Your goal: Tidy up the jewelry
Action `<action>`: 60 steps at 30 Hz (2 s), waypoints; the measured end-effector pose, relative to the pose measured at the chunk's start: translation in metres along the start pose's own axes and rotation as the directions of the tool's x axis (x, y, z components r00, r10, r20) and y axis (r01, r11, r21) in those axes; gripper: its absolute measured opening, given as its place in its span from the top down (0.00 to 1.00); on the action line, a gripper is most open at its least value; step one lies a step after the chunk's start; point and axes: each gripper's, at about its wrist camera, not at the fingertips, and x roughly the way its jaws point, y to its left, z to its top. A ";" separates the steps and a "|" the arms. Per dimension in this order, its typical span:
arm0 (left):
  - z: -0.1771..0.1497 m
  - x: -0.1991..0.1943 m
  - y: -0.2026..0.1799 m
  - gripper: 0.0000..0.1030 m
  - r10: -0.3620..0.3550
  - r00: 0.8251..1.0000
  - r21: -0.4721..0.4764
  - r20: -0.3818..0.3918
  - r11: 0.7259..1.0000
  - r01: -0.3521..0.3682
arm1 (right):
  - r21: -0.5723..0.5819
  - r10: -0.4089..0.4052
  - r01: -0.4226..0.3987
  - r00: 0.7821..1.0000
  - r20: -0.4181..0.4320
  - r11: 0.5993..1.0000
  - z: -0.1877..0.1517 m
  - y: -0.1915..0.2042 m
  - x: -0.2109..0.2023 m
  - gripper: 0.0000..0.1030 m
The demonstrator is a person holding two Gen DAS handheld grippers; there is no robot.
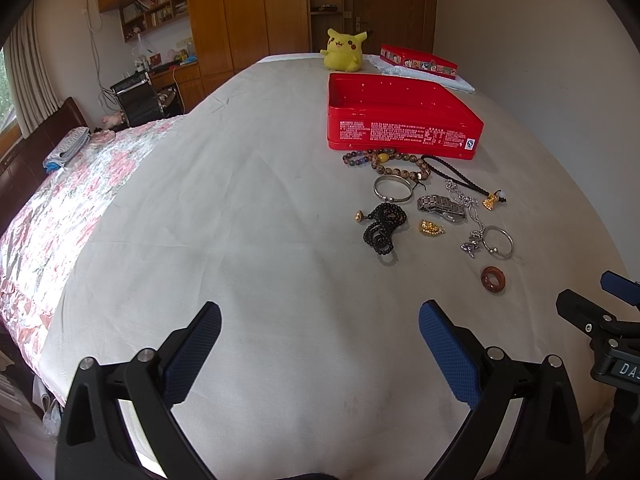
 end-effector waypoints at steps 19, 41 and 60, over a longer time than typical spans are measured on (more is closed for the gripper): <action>0.000 0.001 0.000 0.04 0.002 1.000 0.000 0.002 1.000 -0.002 | 0.002 0.003 -0.003 1.000 -0.001 1.000 0.001 -0.002 -0.002 0.03; 0.000 0.000 0.000 0.04 0.002 1.000 -0.001 0.001 1.000 -0.002 | 0.001 0.005 -0.005 1.000 -0.002 1.000 0.000 0.008 -0.001 0.03; 0.001 -0.001 0.000 0.04 0.002 1.000 -0.001 0.001 1.000 -0.002 | -0.001 0.011 -0.011 1.000 -0.003 1.000 -0.002 0.010 -0.001 0.03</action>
